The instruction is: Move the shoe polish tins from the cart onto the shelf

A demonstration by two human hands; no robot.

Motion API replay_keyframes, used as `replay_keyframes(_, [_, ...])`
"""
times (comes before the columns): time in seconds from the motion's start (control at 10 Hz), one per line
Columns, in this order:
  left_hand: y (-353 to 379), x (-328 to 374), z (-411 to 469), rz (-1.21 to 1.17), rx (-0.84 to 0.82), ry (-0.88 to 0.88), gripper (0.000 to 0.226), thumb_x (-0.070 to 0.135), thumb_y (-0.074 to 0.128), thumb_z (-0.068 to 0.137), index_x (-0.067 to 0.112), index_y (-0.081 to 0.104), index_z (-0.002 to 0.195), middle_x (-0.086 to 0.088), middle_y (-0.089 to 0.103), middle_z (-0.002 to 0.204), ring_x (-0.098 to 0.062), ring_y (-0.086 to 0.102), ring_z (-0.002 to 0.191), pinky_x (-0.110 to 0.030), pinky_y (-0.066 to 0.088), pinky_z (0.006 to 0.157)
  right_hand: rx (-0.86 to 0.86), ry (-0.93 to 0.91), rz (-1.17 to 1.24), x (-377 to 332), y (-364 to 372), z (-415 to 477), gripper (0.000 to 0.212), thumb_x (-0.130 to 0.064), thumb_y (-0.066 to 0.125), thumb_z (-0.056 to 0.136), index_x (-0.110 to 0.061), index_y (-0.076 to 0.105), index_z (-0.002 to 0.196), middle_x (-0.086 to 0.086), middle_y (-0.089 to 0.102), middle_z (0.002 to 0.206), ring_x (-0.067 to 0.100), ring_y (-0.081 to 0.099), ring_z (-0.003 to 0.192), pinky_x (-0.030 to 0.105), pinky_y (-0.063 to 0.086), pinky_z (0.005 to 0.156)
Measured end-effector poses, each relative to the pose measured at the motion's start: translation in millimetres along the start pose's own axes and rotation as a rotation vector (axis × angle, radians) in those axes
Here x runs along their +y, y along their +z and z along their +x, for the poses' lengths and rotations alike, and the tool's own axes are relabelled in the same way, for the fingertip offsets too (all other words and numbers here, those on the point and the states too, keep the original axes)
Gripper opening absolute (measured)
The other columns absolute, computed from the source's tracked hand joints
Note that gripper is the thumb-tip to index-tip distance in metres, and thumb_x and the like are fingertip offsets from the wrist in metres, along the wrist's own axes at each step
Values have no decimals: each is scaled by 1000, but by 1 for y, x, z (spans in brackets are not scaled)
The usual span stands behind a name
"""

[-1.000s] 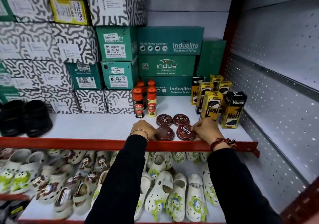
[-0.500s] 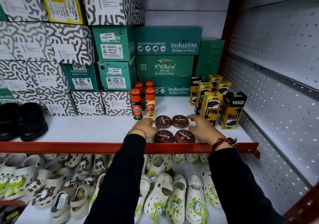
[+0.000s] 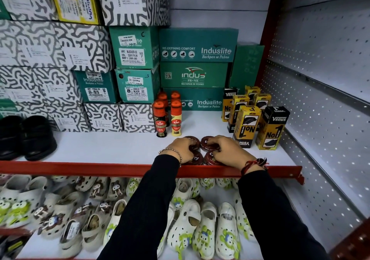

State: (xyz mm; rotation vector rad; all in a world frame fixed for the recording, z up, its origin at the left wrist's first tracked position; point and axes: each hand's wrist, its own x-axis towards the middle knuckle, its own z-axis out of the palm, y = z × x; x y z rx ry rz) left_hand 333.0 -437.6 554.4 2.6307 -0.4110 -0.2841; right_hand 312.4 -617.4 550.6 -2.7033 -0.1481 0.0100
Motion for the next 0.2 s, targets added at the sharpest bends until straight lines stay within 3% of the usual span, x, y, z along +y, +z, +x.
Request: replay_keyframes(0.2, [2,-2,-4,-21,25,39,60,4,51,90,23,49,146,-6,50,151,-27,53,133,-33,46,109,37,-31,-3,3,6,2,57,-11,55,81,-21,56,137,1,53,147,24,46,139,44,30,119])
